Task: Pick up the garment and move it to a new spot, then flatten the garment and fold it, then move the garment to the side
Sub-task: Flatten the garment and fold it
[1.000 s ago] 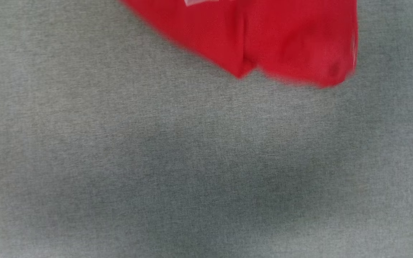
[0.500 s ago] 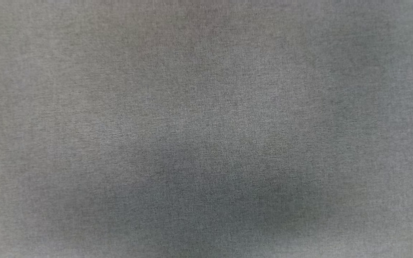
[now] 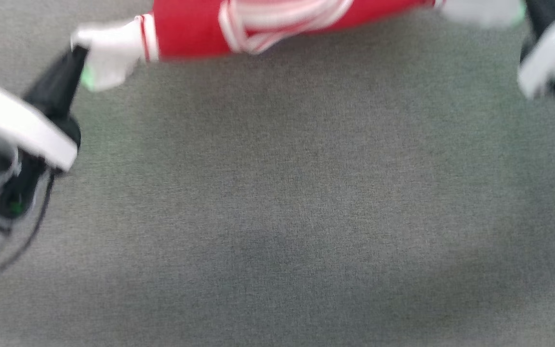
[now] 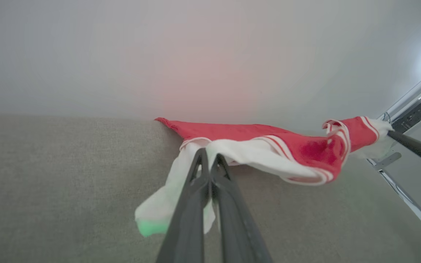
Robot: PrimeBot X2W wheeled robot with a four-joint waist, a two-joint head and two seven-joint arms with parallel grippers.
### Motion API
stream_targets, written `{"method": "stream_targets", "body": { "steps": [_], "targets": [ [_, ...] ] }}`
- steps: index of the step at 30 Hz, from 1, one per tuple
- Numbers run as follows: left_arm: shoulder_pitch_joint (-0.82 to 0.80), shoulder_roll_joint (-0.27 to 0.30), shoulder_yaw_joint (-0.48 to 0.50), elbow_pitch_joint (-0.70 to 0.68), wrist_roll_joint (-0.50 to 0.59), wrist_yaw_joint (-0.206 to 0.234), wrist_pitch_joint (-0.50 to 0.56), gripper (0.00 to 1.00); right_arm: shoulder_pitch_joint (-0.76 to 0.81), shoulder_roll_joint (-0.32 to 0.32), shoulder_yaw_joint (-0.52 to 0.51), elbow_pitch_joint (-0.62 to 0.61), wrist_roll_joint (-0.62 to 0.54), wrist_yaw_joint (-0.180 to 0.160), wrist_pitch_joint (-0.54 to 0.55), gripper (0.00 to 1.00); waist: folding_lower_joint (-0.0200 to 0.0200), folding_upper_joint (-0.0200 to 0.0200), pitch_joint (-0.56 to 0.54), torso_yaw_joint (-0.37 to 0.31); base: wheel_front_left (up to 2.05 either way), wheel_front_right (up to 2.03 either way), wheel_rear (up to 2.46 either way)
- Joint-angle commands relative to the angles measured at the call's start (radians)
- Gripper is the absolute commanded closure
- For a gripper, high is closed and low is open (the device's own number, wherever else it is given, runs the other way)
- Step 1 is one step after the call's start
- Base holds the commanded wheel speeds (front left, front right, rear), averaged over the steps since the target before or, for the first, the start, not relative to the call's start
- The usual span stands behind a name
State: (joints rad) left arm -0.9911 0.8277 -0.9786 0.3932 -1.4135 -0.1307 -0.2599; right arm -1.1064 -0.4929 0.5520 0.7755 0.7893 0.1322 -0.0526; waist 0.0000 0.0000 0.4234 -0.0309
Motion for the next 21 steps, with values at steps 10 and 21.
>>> {"method": "stream_targets", "body": {
  "steps": [10, 21],
  "targets": [
    [0.547, 0.001, 0.272, -0.217, 0.009, 0.001, -0.006, 1.00, 0.598, -0.223, -0.118, -0.475, 0.182, -0.003, 0.207, 1.00, 0.0000, 0.0000, -0.068, 0.021, 0.00, 0.00, 0.00],
    [0.939, 0.047, 0.352, -0.425, -0.031, 0.001, -0.006, 1.00, 1.171, -0.266, -0.384, -0.847, 0.258, -0.003, 0.438, 1.00, 0.0000, 0.0000, -0.067, 0.066, 0.00, 0.00, 0.00]
  ]
}}
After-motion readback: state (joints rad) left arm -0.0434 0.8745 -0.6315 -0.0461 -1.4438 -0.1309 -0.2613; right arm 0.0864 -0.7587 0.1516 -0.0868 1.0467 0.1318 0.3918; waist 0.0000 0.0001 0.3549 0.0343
